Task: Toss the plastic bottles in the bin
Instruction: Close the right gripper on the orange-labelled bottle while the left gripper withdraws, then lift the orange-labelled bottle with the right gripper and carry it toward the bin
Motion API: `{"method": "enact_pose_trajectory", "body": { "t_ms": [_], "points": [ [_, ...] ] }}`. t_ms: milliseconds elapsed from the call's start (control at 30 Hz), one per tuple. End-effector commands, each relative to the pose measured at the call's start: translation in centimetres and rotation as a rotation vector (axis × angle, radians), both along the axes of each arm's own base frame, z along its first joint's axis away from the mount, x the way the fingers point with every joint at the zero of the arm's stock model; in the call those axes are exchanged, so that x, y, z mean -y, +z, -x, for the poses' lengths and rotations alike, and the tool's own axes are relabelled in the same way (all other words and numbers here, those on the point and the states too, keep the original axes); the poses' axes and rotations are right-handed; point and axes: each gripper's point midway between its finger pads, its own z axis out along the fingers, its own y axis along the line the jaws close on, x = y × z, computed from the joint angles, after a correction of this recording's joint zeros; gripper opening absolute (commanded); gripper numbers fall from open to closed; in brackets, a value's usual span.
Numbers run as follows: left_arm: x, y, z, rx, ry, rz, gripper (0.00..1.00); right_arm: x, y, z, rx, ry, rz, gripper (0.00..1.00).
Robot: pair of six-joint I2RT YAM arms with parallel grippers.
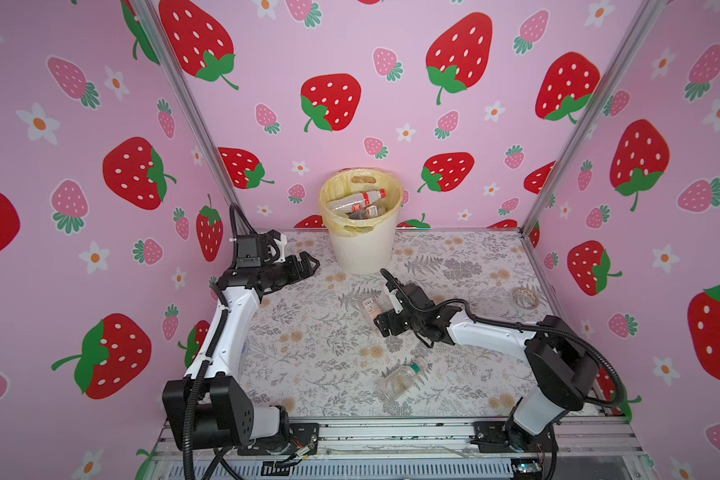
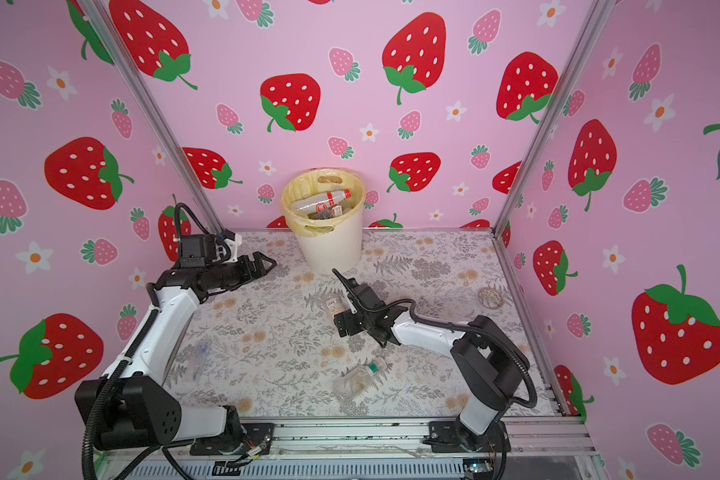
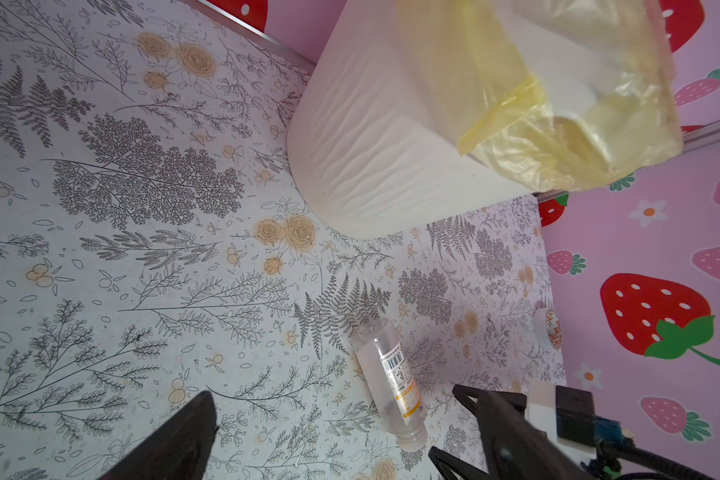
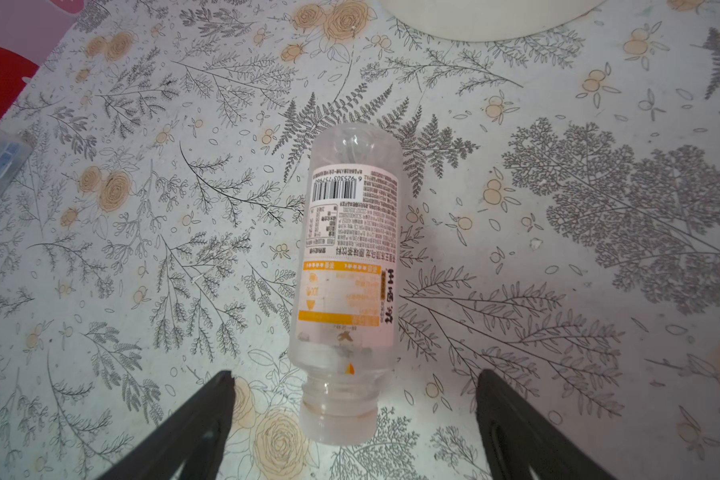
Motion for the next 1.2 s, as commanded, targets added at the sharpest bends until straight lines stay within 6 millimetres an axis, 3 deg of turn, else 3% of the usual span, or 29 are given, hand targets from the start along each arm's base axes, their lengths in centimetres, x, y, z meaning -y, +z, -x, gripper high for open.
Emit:
{"method": "enact_pose_trajectory", "body": {
  "t_ms": [0, 333, 567, 1167],
  "points": [
    [0.2, 1.3, 0.2, 0.042, -0.010, 0.020, 0.99, -1.1, -0.3, 0.0, -0.013, 0.018, 0.012, 0.91],
    [0.1, 1.6, 0.4, 0.055, -0.008, 0.023, 0.99, -2.7, -2.6, -0.5, -0.054, 0.021, 0.035, 0.88],
    [0.1, 1.5, 0.4, 0.048, -0.005, 0.034, 0.99, -3.8, -3.8, -1.1, -0.069, 0.028, 0.046, 0.80],
    [-0.3, 1.5, 0.1, 0.049, 0.007, 0.071, 0.99, -4.9, -4.4, -1.3, -0.081, 0.048, 0.041, 0.64]
  ]
}}
